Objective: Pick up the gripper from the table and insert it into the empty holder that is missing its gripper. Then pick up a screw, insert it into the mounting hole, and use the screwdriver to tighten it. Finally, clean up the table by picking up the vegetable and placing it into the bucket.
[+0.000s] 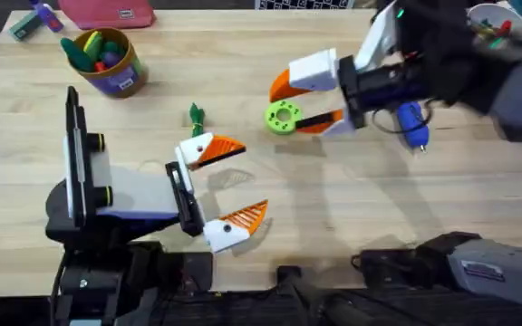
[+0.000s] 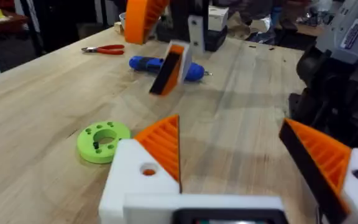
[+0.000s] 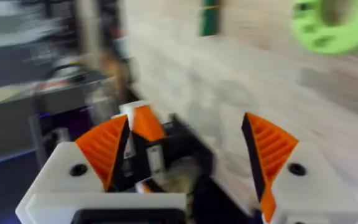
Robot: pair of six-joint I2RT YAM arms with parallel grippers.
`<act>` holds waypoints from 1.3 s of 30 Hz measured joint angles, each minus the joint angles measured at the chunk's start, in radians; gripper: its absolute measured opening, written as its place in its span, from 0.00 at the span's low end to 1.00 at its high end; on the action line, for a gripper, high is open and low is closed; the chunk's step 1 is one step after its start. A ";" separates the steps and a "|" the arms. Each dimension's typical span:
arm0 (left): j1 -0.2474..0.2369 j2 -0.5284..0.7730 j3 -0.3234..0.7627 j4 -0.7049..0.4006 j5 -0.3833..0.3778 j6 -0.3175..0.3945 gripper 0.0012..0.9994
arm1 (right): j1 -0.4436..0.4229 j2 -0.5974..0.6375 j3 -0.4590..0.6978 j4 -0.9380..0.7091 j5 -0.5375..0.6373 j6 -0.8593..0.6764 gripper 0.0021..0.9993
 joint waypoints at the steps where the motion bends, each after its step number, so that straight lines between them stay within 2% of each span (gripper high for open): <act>1: 0.000 0.000 0.000 0.000 0.000 0.000 0.99 | 0.000 -0.003 0.044 -0.079 0.054 -0.044 0.99; 4: 0.000 0.000 0.000 0.000 0.000 0.000 0.99 | 0.024 -0.001 0.197 -0.247 0.238 -0.181 0.99; 10: 0.000 0.000 0.000 0.000 0.000 0.000 0.99 | 0.103 0.071 0.435 -0.445 0.509 -0.417 0.99; 15: 0.000 0.000 0.000 0.000 0.000 0.000 0.99 | 0.157 0.227 0.599 -0.607 0.682 -0.622 0.99; 20: 0.000 0.000 0.000 0.000 0.000 0.000 0.99 | 0.199 0.356 0.694 -0.657 0.803 -0.760 0.97; 25: 0.000 0.000 0.000 0.000 0.000 0.000 0.99 | 0.257 0.423 0.709 -0.656 0.867 -0.895 0.92; 30: 0.000 0.000 0.000 0.000 0.000 0.000 0.99 | 0.302 0.470 0.710 -0.646 0.884 -1.004 0.90; 33: 0.000 0.000 0.000 0.000 0.000 0.000 0.99 | 0.305 0.500 0.711 -0.634 0.888 -1.035 0.89; 39: 0.000 0.000 0.000 0.000 0.000 0.000 0.99 | 0.304 0.566 0.731 -0.634 0.899 -1.067 0.80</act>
